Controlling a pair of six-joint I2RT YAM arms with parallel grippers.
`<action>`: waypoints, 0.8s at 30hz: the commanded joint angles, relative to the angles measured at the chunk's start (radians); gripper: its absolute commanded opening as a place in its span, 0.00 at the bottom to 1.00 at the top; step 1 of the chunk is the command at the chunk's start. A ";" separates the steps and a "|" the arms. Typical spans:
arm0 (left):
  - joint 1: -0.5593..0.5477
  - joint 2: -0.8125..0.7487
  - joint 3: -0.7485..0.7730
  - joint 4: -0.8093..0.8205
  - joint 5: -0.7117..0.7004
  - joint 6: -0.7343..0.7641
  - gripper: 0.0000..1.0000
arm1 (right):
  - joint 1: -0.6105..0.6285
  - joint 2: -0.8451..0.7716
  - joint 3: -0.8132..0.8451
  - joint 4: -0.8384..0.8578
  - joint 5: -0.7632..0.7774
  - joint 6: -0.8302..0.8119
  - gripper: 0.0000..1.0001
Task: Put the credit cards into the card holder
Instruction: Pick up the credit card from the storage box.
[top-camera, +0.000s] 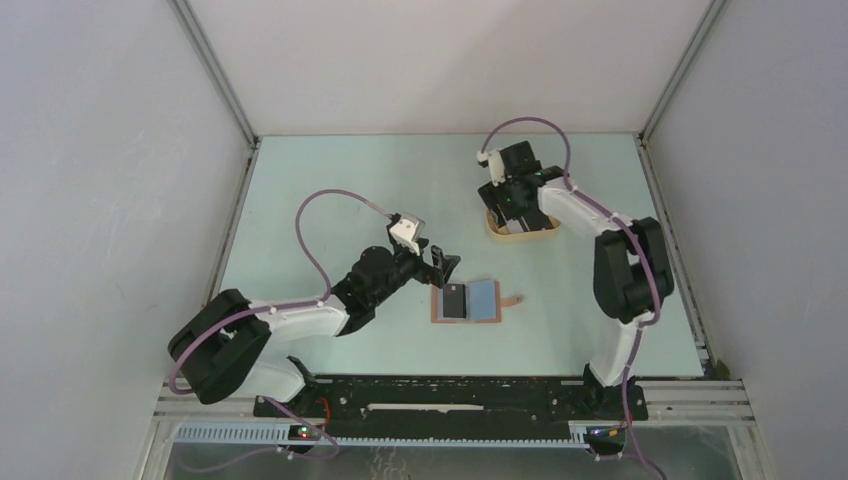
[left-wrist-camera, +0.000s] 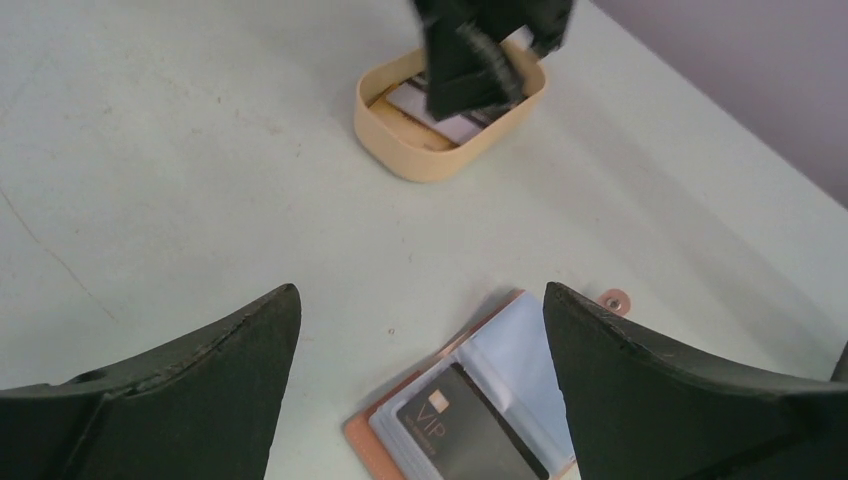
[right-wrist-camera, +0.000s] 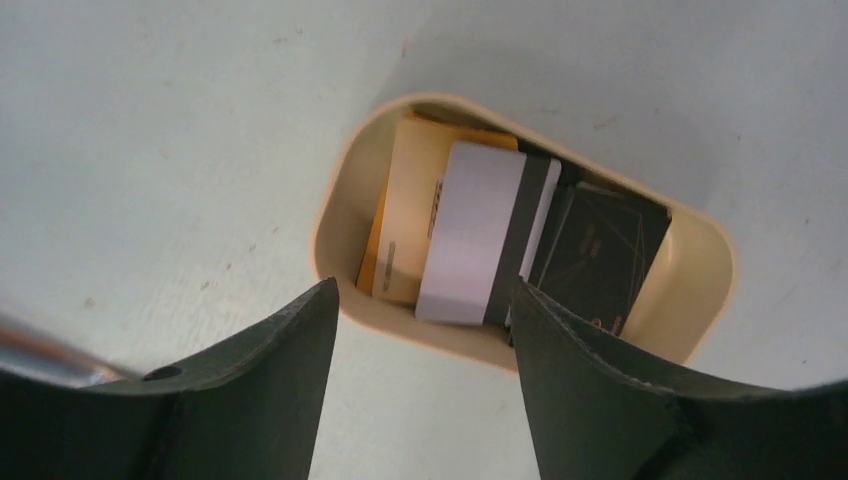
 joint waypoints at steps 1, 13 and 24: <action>0.004 -0.024 -0.018 0.123 0.023 -0.015 0.96 | 0.033 0.090 0.128 -0.005 0.176 0.032 0.68; 0.004 -0.032 -0.032 0.133 0.022 -0.024 0.98 | 0.067 0.237 0.219 -0.052 0.281 0.024 0.58; 0.004 -0.029 -0.030 0.136 0.028 -0.024 0.98 | 0.070 0.286 0.217 -0.062 0.285 0.023 0.57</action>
